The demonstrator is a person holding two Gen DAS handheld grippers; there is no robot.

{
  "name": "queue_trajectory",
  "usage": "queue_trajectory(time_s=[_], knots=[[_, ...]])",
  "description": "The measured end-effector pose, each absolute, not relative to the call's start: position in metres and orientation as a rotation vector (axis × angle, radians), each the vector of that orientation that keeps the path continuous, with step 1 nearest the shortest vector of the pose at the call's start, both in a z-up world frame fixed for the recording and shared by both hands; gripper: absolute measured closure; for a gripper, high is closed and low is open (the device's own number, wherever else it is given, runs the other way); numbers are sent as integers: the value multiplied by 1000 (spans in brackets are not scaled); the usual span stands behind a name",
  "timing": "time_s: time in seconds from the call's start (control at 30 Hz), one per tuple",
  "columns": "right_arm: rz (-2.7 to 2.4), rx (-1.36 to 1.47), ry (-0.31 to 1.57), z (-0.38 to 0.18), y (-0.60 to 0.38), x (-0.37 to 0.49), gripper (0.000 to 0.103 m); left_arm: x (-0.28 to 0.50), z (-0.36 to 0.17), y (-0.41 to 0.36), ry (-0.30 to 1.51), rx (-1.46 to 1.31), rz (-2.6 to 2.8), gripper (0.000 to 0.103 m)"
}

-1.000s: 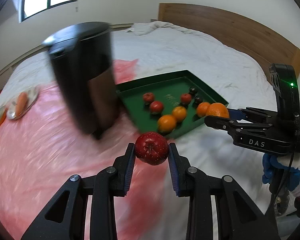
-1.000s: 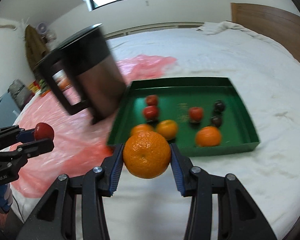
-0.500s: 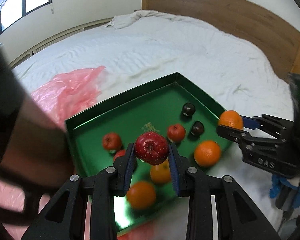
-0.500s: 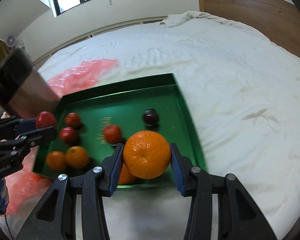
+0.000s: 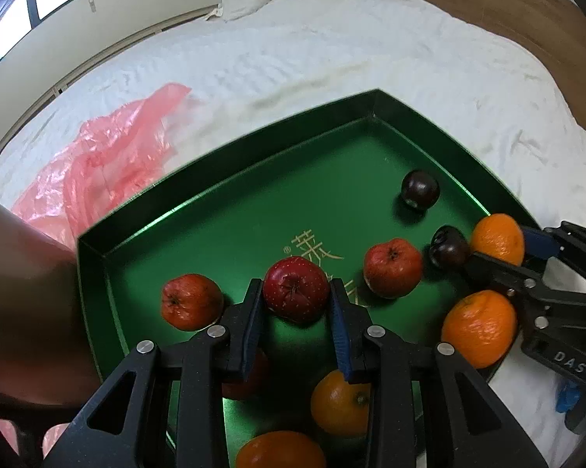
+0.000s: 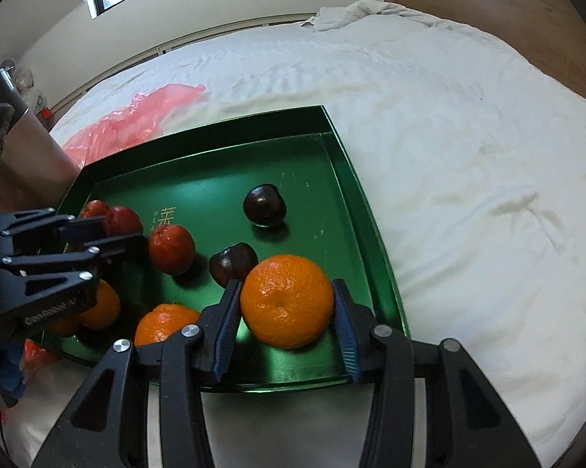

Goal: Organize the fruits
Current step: 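Open both grippers to release the orange and apple into the tray, then withdraw both grippers from the tray back over the pink sheet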

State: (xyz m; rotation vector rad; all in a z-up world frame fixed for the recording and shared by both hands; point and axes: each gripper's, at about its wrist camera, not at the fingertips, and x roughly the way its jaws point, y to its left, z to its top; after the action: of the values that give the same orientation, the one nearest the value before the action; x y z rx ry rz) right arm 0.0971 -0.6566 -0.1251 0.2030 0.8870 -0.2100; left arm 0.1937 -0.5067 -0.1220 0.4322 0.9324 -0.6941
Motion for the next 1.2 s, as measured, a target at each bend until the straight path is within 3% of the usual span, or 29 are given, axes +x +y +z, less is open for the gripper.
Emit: queue_trajectory(time_s=[0.1, 0.2, 0.33, 0.5, 0.57, 0.87, 1.2], knots=[[-217, 204, 890, -125, -657, 97, 29, 191, -123, -509, 926, 451, -688, 74], [-232, 188, 894, -124, -654, 97, 28, 189, -120, -510, 921, 456, -676, 65], [-236, 172, 886, -117, -652, 97, 10, 187, -111, -506, 890, 451, -644, 51], [-241, 163, 861, -100, -648, 91, 6, 170, -89, -495, 840, 434, -634, 47], [-243, 159, 849, -92, -644, 85, 0, 161, -80, -486, 827, 411, -638, 45], [-199, 127, 812, -62, -601, 51, 0, 110, -48, -423, 756, 347, -580, 32], [-105, 70, 792, -40, -519, 15, 0, 66, -33, -345, 715, 303, -491, 26]])
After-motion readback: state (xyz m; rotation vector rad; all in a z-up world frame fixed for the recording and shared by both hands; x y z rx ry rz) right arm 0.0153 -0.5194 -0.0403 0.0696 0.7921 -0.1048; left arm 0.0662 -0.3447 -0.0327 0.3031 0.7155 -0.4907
